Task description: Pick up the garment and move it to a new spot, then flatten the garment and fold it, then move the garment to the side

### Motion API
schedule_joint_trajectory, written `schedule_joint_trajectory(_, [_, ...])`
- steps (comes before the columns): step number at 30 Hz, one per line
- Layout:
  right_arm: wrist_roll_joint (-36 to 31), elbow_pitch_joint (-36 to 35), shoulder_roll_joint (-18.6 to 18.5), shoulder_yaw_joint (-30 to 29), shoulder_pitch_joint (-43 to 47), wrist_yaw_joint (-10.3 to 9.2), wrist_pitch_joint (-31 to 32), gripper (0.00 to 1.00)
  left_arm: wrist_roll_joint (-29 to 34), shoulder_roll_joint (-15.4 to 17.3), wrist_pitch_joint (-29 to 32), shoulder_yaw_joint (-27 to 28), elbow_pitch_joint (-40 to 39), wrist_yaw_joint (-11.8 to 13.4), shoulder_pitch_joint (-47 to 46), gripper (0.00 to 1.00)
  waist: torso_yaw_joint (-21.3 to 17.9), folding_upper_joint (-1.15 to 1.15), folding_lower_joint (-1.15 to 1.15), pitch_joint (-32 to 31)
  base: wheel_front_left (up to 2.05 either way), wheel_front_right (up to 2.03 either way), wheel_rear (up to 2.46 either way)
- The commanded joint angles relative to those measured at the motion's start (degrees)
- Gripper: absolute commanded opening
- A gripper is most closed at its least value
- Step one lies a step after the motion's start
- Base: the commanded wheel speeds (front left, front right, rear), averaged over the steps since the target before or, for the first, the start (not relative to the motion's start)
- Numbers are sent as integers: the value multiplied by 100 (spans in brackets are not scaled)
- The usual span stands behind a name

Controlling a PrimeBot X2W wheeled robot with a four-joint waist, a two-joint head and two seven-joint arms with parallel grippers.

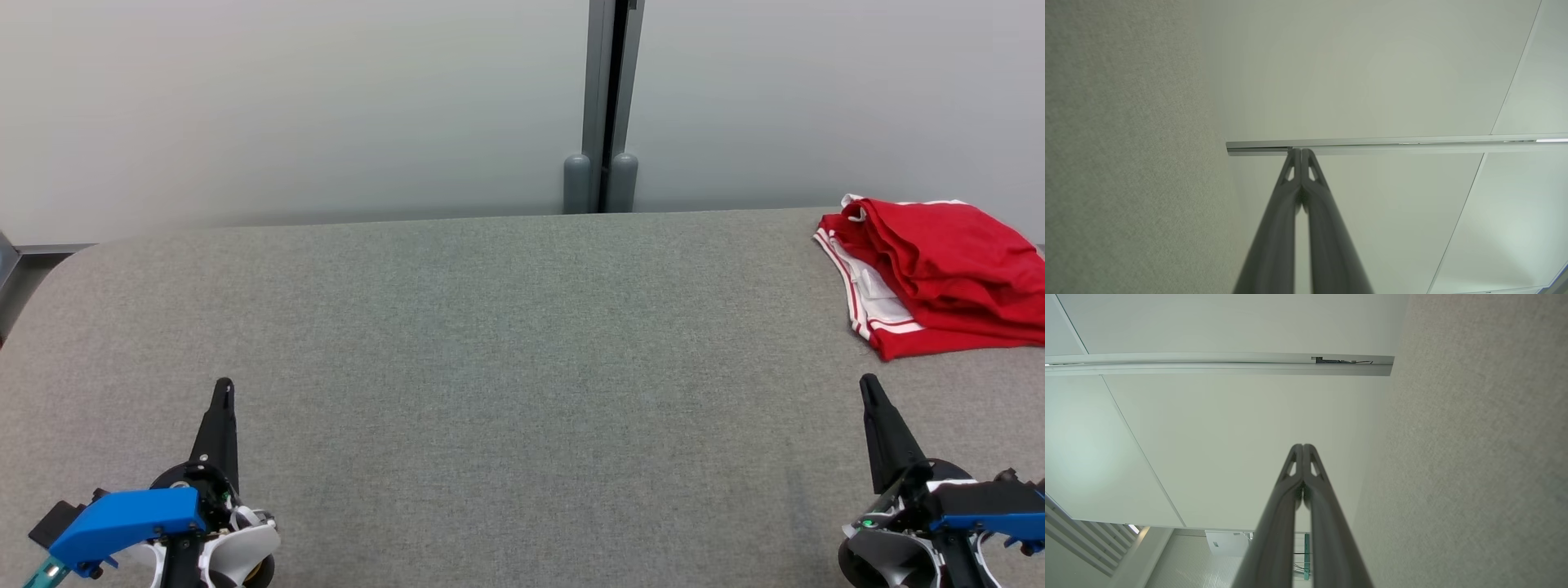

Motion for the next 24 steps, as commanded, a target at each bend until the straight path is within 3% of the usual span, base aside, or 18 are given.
schedule_joint_trajectory(1, [16, 8, -7, -11, -57, 4, 11, 0, -14, -11, 18, 8, -4, -31, -57, 0, 0, 0, 0, 0, 0, 0, 0])
schedule_joint_trajectory(24, [17, 8, -7, -11, -58, 4, 12, 0, -14, -11, 18, 7, -4, -31, -57, 0, 0, 0, 0, 0, 0, 0, 0])
